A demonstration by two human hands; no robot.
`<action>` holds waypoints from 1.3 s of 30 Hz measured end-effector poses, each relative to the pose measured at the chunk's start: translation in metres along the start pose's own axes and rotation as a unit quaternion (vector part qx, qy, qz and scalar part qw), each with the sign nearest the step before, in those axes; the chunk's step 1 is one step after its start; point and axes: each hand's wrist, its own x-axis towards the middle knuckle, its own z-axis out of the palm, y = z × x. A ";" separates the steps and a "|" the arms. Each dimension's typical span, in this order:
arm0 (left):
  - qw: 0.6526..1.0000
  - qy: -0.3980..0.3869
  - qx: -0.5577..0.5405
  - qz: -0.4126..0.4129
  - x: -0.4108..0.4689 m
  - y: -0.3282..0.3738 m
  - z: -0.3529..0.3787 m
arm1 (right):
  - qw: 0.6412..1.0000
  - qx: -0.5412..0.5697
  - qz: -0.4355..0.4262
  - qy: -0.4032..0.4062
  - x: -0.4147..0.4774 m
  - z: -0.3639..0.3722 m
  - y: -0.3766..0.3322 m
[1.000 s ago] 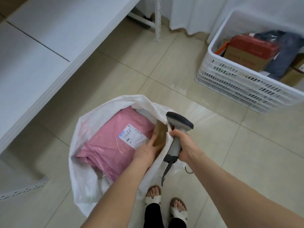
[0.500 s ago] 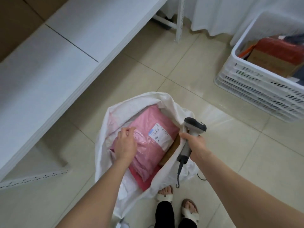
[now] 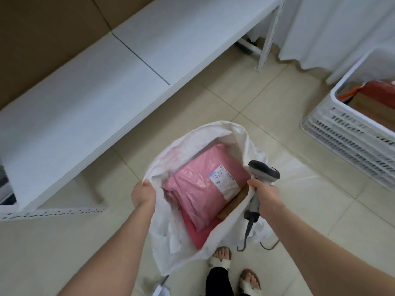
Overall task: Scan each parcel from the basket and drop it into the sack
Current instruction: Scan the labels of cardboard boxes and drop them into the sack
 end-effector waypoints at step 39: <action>0.995 -0.051 0.019 0.079 -0.052 0.089 -0.072 | 0.971 -0.200 -0.081 0.100 -0.053 -0.022 -0.065</action>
